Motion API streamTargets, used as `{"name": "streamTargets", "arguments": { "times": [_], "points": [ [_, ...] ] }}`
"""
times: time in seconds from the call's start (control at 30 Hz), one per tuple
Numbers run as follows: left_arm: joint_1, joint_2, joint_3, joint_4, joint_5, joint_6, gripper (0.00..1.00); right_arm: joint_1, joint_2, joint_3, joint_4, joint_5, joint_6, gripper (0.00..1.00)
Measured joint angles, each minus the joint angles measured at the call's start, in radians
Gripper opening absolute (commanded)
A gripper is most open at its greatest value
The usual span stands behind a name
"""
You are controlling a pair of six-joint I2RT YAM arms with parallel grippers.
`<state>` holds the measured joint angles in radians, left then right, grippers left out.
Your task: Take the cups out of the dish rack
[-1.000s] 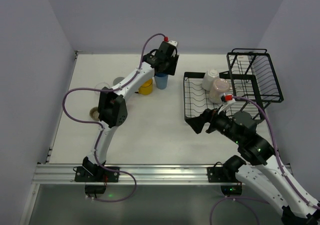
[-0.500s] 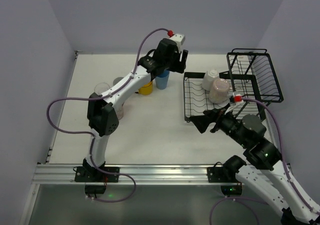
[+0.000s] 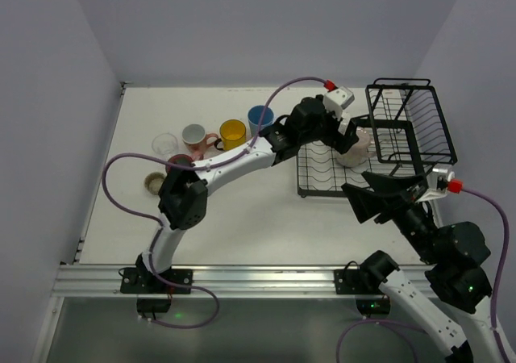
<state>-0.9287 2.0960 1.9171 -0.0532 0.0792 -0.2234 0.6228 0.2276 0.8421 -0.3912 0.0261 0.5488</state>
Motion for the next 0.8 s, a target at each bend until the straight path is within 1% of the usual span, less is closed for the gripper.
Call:
{"name": "streamTargets", "arguments": {
  "times": [0.13,0.23,0.63,0.8],
  "points": [
    [0.004,0.121,0.045,0.04,0.022,0.002,1.0,0.0,0.0,0.019,-0.014,0.016,-0.005,0.99],
    [0.006,0.178,0.05,0.061,0.036,0.003,1.0,0.0,0.001,0.02,-0.027,0.028,-0.013,0.99],
    [0.006,0.266,0.089,0.197,0.082,0.055,1.0,0.0,0.027,0.031,-0.066,0.044,-0.045,0.99],
    [0.006,0.32,0.143,0.224,0.076,0.071,1.0,0.0,0.04,0.044,-0.066,0.043,-0.056,0.99]
  ]
}}
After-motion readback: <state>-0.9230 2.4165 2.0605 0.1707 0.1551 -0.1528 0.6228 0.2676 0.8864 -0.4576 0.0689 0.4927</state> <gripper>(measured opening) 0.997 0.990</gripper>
